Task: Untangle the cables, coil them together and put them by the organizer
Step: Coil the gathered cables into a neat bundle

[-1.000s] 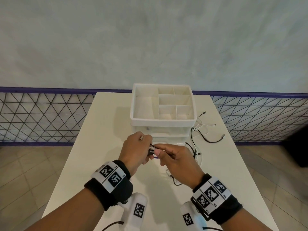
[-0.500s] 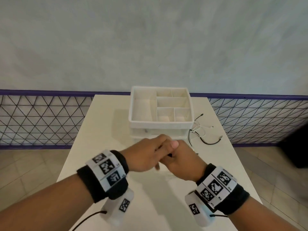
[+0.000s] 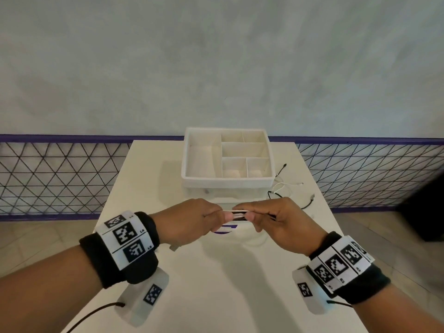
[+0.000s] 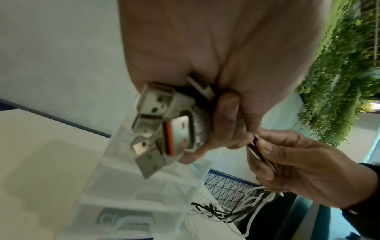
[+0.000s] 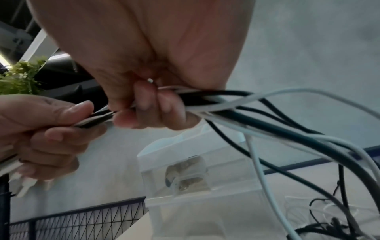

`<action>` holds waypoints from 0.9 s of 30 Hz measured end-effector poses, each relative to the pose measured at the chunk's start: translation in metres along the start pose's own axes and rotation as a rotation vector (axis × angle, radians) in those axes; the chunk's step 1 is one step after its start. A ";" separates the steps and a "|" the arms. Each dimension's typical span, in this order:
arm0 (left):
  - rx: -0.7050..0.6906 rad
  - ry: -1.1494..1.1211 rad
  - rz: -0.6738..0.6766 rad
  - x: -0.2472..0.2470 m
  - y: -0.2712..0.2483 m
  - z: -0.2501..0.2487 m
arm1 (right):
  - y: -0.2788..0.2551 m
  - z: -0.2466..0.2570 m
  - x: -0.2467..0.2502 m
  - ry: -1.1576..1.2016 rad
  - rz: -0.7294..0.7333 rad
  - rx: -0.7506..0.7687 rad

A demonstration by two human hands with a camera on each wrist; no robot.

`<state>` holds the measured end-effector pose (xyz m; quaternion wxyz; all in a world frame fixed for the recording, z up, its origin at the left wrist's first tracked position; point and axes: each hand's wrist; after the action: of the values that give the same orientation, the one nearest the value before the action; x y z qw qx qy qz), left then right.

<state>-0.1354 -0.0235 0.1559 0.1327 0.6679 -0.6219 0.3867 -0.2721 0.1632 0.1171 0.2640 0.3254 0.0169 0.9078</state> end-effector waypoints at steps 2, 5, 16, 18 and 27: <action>-0.009 -0.038 -0.011 0.003 0.000 0.001 | 0.002 0.000 0.001 -0.040 -0.077 0.000; -0.018 -0.091 -0.027 0.006 0.000 0.001 | 0.007 0.003 0.002 -0.210 -0.233 0.097; 0.151 -0.352 -0.380 0.055 -0.008 0.037 | -0.020 -0.116 0.043 -0.654 -0.184 -0.592; 0.150 -0.362 -0.413 0.055 -0.006 0.036 | -0.024 -0.130 0.043 -0.666 -0.365 -0.677; 0.107 -0.382 -0.433 0.061 -0.008 0.030 | -0.021 -0.120 0.032 -0.574 -0.195 -0.837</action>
<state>-0.1218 -0.0859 0.1801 0.0572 0.8517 -0.4574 0.2491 -0.3545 0.2140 0.0366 0.4490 0.4248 -0.3905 0.6822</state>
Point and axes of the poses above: each hand's wrist, its own y-axis towards the middle knuckle, its own x-axis out of the back of the hand, z = x × y, and after that the axes turned 7 degrees about -z, right-handed
